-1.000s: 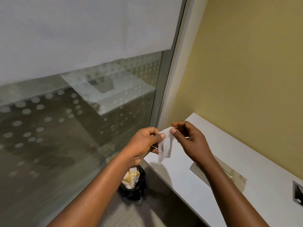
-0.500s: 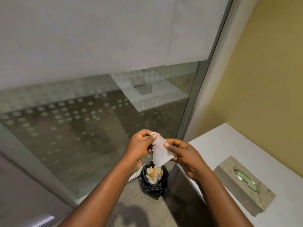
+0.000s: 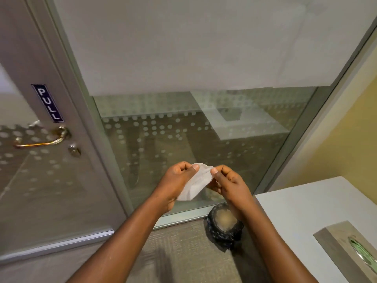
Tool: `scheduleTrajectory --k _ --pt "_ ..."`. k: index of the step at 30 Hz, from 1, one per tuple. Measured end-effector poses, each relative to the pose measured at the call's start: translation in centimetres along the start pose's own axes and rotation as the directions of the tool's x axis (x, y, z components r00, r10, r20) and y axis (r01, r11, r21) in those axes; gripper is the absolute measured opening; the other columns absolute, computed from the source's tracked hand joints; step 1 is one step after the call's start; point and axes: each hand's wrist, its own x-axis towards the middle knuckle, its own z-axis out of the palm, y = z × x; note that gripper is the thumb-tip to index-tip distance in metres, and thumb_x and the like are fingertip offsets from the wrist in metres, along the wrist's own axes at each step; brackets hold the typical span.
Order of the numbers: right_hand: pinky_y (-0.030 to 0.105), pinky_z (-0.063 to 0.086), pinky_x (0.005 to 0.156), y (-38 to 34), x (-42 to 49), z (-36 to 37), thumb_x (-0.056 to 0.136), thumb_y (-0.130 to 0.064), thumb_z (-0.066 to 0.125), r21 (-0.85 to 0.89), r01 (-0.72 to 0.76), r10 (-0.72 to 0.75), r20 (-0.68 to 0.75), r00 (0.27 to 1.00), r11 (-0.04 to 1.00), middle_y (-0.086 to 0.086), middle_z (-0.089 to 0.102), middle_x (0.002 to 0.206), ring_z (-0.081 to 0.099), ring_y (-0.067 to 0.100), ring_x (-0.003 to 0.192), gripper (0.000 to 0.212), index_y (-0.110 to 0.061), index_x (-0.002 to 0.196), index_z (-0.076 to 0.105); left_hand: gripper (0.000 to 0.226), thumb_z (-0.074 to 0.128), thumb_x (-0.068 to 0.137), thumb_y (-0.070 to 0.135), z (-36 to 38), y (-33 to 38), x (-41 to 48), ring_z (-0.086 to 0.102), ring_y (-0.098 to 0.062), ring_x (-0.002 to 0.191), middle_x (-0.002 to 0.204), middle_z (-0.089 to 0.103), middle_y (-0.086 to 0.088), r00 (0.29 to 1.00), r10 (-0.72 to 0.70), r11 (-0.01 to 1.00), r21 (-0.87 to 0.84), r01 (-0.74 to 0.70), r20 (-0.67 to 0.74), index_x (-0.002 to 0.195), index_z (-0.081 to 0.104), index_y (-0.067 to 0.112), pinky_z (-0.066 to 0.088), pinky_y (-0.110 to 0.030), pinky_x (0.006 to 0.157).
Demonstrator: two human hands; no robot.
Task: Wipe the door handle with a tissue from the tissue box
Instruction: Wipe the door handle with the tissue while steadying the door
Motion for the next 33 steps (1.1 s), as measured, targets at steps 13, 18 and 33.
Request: scheduleTrajectory --k 13,18,33 --pt "0.025 0.050 0.063 1.8 3.1 19.7 0.102 -0.031 0.057 -0.151 0.090 -0.074 0.106 0.992 0.984 -0.001 0.067 0.075 0.061 0.012 0.069 0.027 -0.011 0.085 0.064 0.032 0.073 0.101 0.033 -21.1 1.4 -3.9 0.062 -0.019 0.084 0.091 0.075 -0.005 0.997 0.058 0.977 0.201 -0.066 0.045 0.105 0.077 0.002 0.044 -0.036 0.082" --pt "0.031 0.049 0.069 2.2 4.1 27.3 0.080 -0.061 0.072 -0.311 -0.022 0.101 0.242 0.965 0.950 0.001 0.076 0.084 0.066 0.013 0.074 0.044 -0.019 0.092 0.073 0.028 0.065 0.105 0.029 -28.5 2.0 -5.6 0.068 -0.026 0.094 0.113 0.077 -0.024 0.997 0.046 0.999 -0.024 -0.048 -0.067 0.112 0.078 0.006 0.050 -0.041 0.090" --pt "0.038 0.052 0.082 5.1 9.9 36.6 0.094 -0.034 0.062 0.069 -0.179 0.156 0.261 0.953 0.981 0.008 0.077 0.110 0.070 0.021 0.096 0.021 -0.019 0.102 0.075 0.022 0.063 0.107 0.021 -40.5 1.4 -6.1 0.074 -0.025 0.085 0.100 0.080 -0.017 0.952 0.119 0.990 -0.045 -0.137 -0.282 0.089 0.076 0.018 0.056 -0.031 0.072"
